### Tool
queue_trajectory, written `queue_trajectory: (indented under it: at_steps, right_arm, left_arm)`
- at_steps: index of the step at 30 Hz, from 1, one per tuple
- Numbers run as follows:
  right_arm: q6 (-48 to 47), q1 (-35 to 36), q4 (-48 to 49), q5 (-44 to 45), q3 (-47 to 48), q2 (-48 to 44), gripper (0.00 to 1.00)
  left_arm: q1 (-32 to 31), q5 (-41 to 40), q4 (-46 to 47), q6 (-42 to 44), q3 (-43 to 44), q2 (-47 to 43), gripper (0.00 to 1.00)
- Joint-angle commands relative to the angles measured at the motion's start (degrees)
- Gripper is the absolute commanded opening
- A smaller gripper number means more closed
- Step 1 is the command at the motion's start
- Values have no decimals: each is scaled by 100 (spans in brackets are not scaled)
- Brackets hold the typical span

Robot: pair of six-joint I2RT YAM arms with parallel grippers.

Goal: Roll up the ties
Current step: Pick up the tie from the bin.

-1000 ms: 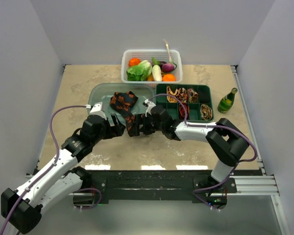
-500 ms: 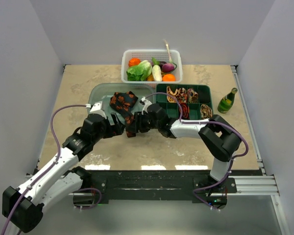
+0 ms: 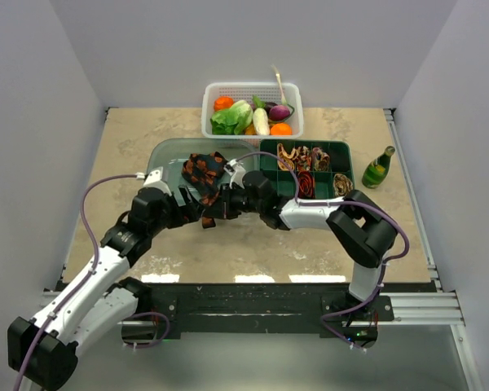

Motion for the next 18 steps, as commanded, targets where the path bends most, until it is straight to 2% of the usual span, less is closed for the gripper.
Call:
queue_trajectory:
  at_steps: [1,4,9,10,15,18]
  right_arm:
    - [340,25,1135,-316,-12,-217,7]
    - [551,25,1645,-184,-92,-375,0]
    - [1234,25,2551,404,-355,-718,0]
    - [1367,25,3014,710,-434,-780,0]
    - [2115,16,4351,1564,-1014,-1219,0]
    - [2361,16,4766,2056,-1234,-1447,0]
  left_arm:
    - [211,294,349,44,1,-358,96]
    - [238,294,367,61,159,-534,96]
    - [238,601,779,-53,300,-736,96]
    - [238,628,910,-62,291,-824,96]
    - [238,1022,1737,70,335,-887,94]
    - [238,1303,2334,123,344,-816,94]
